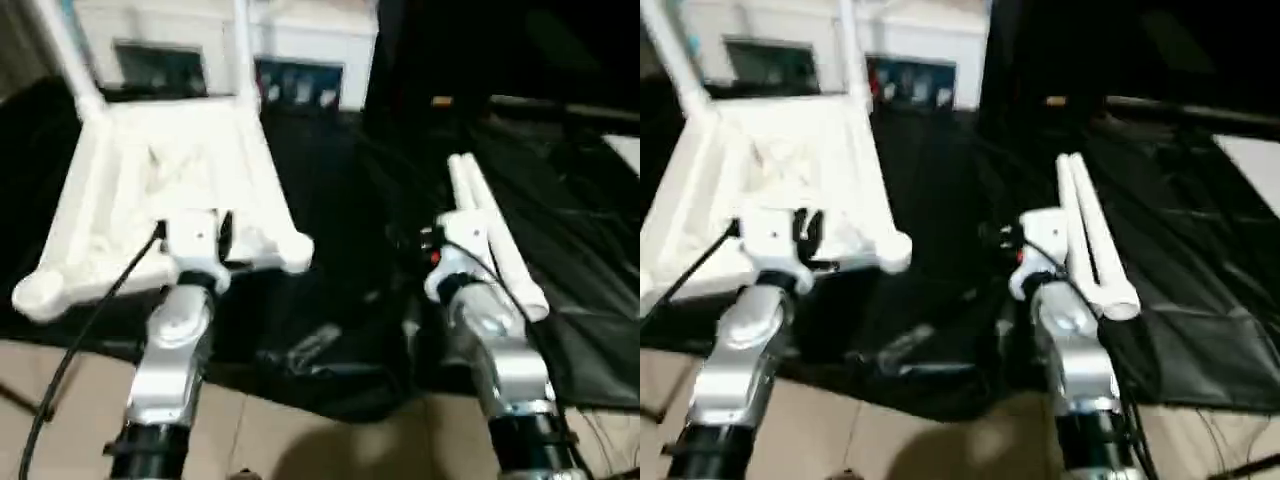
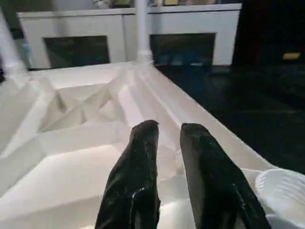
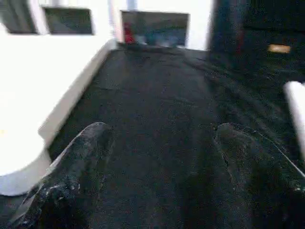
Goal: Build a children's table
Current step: Rotate table base, then pick table leg
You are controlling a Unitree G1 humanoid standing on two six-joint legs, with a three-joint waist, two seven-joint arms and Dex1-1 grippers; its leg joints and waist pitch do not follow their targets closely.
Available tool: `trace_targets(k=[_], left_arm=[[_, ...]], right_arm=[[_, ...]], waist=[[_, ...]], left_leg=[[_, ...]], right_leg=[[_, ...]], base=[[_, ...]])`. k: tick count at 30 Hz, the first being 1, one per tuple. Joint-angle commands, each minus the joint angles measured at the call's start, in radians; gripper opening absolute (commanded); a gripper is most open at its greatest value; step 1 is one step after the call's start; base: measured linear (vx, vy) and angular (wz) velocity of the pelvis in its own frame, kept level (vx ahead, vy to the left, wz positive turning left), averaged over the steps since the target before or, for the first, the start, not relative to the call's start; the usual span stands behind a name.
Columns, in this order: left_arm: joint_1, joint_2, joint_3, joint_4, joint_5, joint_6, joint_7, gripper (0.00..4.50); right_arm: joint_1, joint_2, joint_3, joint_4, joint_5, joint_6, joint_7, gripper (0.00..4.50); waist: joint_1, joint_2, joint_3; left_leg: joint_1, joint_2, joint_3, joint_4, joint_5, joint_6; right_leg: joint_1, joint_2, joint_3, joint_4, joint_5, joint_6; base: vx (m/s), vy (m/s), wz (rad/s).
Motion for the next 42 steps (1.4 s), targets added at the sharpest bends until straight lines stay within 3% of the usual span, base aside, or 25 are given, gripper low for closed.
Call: trace_targets(k=[1, 2, 3, 4, 5, 6, 8, 10, 11, 12, 13, 14, 17, 18, 20, 21, 22, 23, 24, 25, 27, 29, 32, 36, 42], left_arm=[[0.006, -0.008, -0.013, -0.033, 0.001, 0.007, -0.012, 1.02], [0.007, -0.008, -0.011, -0.033, 0.002, 0.007, -0.013, 1.02], [0.008, -0.008, -0.010, -0.033, 0.002, 0.007, -0.014, 1.02], [0.009, -0.008, -0.009, -0.037, 0.003, 0.010, -0.014, 1.02], [0.010, -0.006, -0.009, -0.040, 0.004, 0.012, -0.012, 1.02], [0.015, -0.003, -0.010, -0.048, 0.003, 0.016, -0.011, 1.02], [0.018, 0.001, -0.010, -0.051, 0.003, 0.016, -0.011, 1.02], [0.025, 0.007, -0.010, -0.051, 0.002, 0.013, -0.013, 1.02], [0.026, 0.009, -0.008, -0.050, 0.002, 0.012, -0.012, 1.02], [0.027, 0.009, -0.004, -0.050, 0.004, 0.012, -0.006, 1.02], [0.026, 0.008, -0.001, -0.056, -0.003, 0.020, -0.012, 1.02], [0.026, 0.008, -0.001, -0.057, -0.003, 0.021, -0.013, 1.02], [0.034, 0.009, -0.012, -0.077, -0.006, 0.030, -0.027, 1.02], [0.042, 0.014, -0.020, -0.083, -0.004, 0.031, -0.036, 1.02], [0.051, 0.015, -0.020, -0.083, -0.026, 0.014, -0.060, 1.02], [0.057, 0.019, -0.027, -0.091, -0.037, 0.026, -0.081, 1.02], [0.064, 0.026, -0.040, -0.107, -0.053, 0.037, -0.116, 1.02], [0.075, 0.039, -0.060, -0.131, -0.074, 0.050, -0.171, 1.02], [0.084, 0.050, -0.072, -0.146, -0.086, 0.054, -0.203, 1.02], [0.094, 0.064, -0.082, -0.159, -0.094, 0.056, -0.233, 1.05], [0.116, 0.098, -0.089, -0.193, -0.157, 0.084, -0.328, 1.07], [0.127, 0.120, -0.091, -0.216, -0.198, 0.117, -0.384, 1.31], [0.127, 0.169, -0.106, -0.247, -0.228, 0.196, -0.445, 1.39], [0.117, 0.220, -0.127, -0.281, -0.241, 0.289, -0.498, 1.81], [0.099, 0.328, -0.190, -0.375, -0.300, 0.408, -0.620, 2.22]], right_arm=[[-0.001, -0.017, -0.001, 0.005, -0.007, 0.007, 0.006, 3.81], [-0.005, -0.022, 0.010, 0.011, -0.019, 0.002, 0.012, 3.81], [-0.006, -0.023, 0.014, 0.013, -0.023, 0.001, 0.014, 3.81], [-0.013, -0.025, 0.026, 0.018, -0.036, 0.008, 0.016, 3.81], [-0.019, -0.026, 0.031, 0.020, -0.043, 0.014, 0.014, 3.81], [-0.032, -0.020, 0.030, 0.023, -0.036, 0.033, 0.012, 3.81], [-0.038, -0.016, 0.029, 0.025, -0.026, 0.044, 0.014, 3.81], [-0.045, -0.017, 0.030, 0.032, -0.015, 0.065, 0.019, 3.81], [-0.048, -0.018, 0.032, 0.036, -0.014, 0.068, 0.019, 3.81], [-0.052, -0.018, 0.031, 0.041, -0.009, 0.074, 0.018, 3.81], [-0.059, -0.019, 0.029, 0.043, -0.004, 0.082, 0.018, 3.81], [-0.059, -0.019, 0.029, 0.043, -0.004, 0.082, 0.018, 3.81], [-0.061, -0.021, 0.034, 0.043, -0.014, 0.079, 0.027, 3.81], [-0.062, -0.019, 0.035, 0.046, -0.019, 0.080, 0.027, 3.81], [-0.069, -0.019, 0.035, 0.053, -0.026, 0.089, 0.022, 3.81], [-0.074, -0.020, 0.032, 0.054, -0.020, 0.100, 0.015, 3.81], [-0.083, -0.020, 0.024, 0.053, -0.015, 0.117, 0.001, 3.81], [-0.094, -0.020, 0.012, 0.051, -0.011, 0.150, -0.018, 3.81], [-0.100, -0.021, 0.006, 0.052, -0.013, 0.172, -0.028, 3.81], [-0.107, -0.020, -0.005, 0.056, -0.004, 0.198, -0.035, 3.98], [-0.126, -0.028, -0.016, 0.061, -0.003, 0.267, -0.045, 4.08], [-0.143, -0.041, -0.016, 0.077, -0.032, 0.308, -0.073, 4.26], [-0.203, -0.066, -0.032, 0.131, -0.057, 0.343, -0.107, 4.48], [-0.294, -0.099, -0.061, 0.231, -0.060, 0.363, -0.141, 4.50], [-0.443, -0.163, -0.094, 0.457, -0.059, 0.369, -0.147, 4.50]], waist=[[0.005, -0.045, -0.023], [0.018, -0.034, -0.028], [0.041, -0.008, -0.036], [0.037, -0.022, -0.029], [0.033, -0.022, -0.030], [0.027, -0.005, -0.034], [0.009, 0.021, -0.044], [-0.022, 0.022, -0.053], [-0.036, 0.018, -0.051], [-0.039, 0.013, -0.043], [-0.030, -0.004, -0.045], [-0.008, -0.003, -0.048], [0.005, -0.015, -0.063], [-0.001, -0.003, -0.072], [-0.037, 0.000, -0.087], [-0.061, 0.001, -0.097], [-0.070, -0.017, -0.099], [-0.065, -0.033, -0.096], [-0.050, -0.076, -0.088], [-0.035, -0.064, -0.084], [-0.038, -0.047, -0.085], [-0.055, -0.036, -0.069], [-0.061, -0.025, -0.049], [-0.059, -0.023, -0.027], [-0.057, -0.023, -0.033]], left_leg=[[0.010, 0.003, 0.015, 0.012, -0.285, 0.076], [-0.010, 0.016, -0.023, 0.014, -0.219, 0.068], [0.005, 0.031, -0.032, 0.029, -0.160, 0.048], [-0.030, -0.009, -0.052, 0.037, -0.120, 0.041], [-0.029, -0.015, -0.057, 0.024, -0.109, 0.038], [-0.027, -0.010, -0.069, -0.021, -0.080, 0.041], [0.005, 0.025, -0.082, -0.099, -0.092, 0.034], [0.093, 0.082, -0.100, -0.147, -0.172, 0.089], [0.095, 0.090, -0.105, -0.154, -0.174, 0.106], [0.098, 0.081, -0.085, -0.150, -0.205, 0.126], [0.069, 0.038, -0.051, -0.129, -0.188, 0.119], [0.036, 0.009, -0.042, -0.106, -0.115, 0.109], [0.009, 0.003, -0.051, -0.098, 0.027, 0.107], [0.032, 0.010, -0.056, -0.109, 0.083, 0.119], [0.094, 0.047, -0.103, -0.099, 0.350, 0.232], [0.185, 0.106, -0.164, -0.058, 0.639, 0.337], [0.192, 0.118, -0.184, -0.022, 0.893, 0.361], [0.142, 0.066, -0.155, -0.003, 0.918, 0.309], [0.016, -0.045, -0.097, -0.013, 0.744, 0.226], [-0.006, -0.031, -0.088, -0.022, 0.540, 0.173], [-0.003, -0.007, -0.082, -0.047, 0.437, 0.088], [0.006, 0.010, -0.083, -0.064, 0.384, 0.027], [0.021, 0.038, -0.082, -0.095, 0.052, -0.054], [0.033, 0.037, -0.068, -0.103, -0.180, -0.086], [0.013, 0.036, -0.059, -0.102, -0.138, -0.094]], right_leg=[[0.050, -0.146, 0.122, -0.171, -0.381, 0.004], [0.093, -0.209, 0.148, -0.193, -0.632, 0.084], [0.081, -0.233, 0.167, -0.206, -0.796, 0.105], [0.111, -0.179, 0.160, -0.211, -0.944, 0.148], [0.113, -0.163, 0.149, -0.209, -0.904, 0.135], [0.129, -0.148, 0.125, -0.207, -0.781, 0.080], [0.129, -0.090, 0.073, -0.181, -0.508, -0.008], [0.103, -0.088, 0.039, -0.148, -0.213, -0.158], [0.102, -0.089, 0.037, -0.137, -0.159, -0.195], [0.105, -0.105, 0.040, -0.149, -0.131, -0.257], [0.146, -0.115, 0.065, -0.165, -0.130, -0.305], [0.188, -0.127, 0.091, -0.185, -0.184, -0.307], [0.214, -0.100, 0.089, -0.170, -0.088, -0.279], [0.192, -0.079, 0.069, -0.144, 0.035, -0.270], [0.122, -0.057, 0.031, -0.071, 0.260, -0.227], [0.001, -0.084, 0.024, -0.040, 0.265, -0.167], [-0.042, -0.136, 0.060, -0.045, 0.279, -0.100], [-0.013, -0.150, 0.088, -0.053, 0.404, -0.086], [0.108, -0.107, 0.120, -0.040, 0.709, -0.056], [0.117, -0.108, 0.136, -0.044, 0.855, -0.099], [0.125, -0.081, 0.114, -0.037, 0.895, -0.176], [0.111, -0.074, 0.098, -0.058, 0.682, -0.197], [0.100, -0.102, 0.095, -0.104, 0.129, -0.201], [0.075, -0.103, 0.101, -0.140, -0.269, -0.140], [0.068, -0.095, 0.101, -0.141, -0.278, -0.105]], base=[[0.084, -0.134, -0.24], [0.084, -0.134, -0.24], [0.054, -0.116, -0.15], [-0.007, -0.079, -0.03], [-0.007, -0.079, -0.03], [0.000, 0.000, 0.00], [0.000, 0.000, 0.00], [0.068, 0.027, 0.04], [0.084, 0.034, 0.08], [0.102, 0.048, 0.11], [0.094, 0.040, 0.12], [0.094, 0.040, 0.12], [0.117, 0.037, 0.11], [0.116, 0.037, 0.13], [0.148, 0.033, 0.11], [0.118, 0.031, 0.08], [0.000, 0.000, 0.00], [0.000, 0.000, 0.00], [0.000, 0.000, 0.00], [0.000, 0.000, 0.00], [0.000, 0.000, 0.00], [0.000, 0.000, 0.00], [-0.089, -0.028, -0.01], [-0.123, -0.029, 0.03], [-0.067, -0.023, 0.02]])
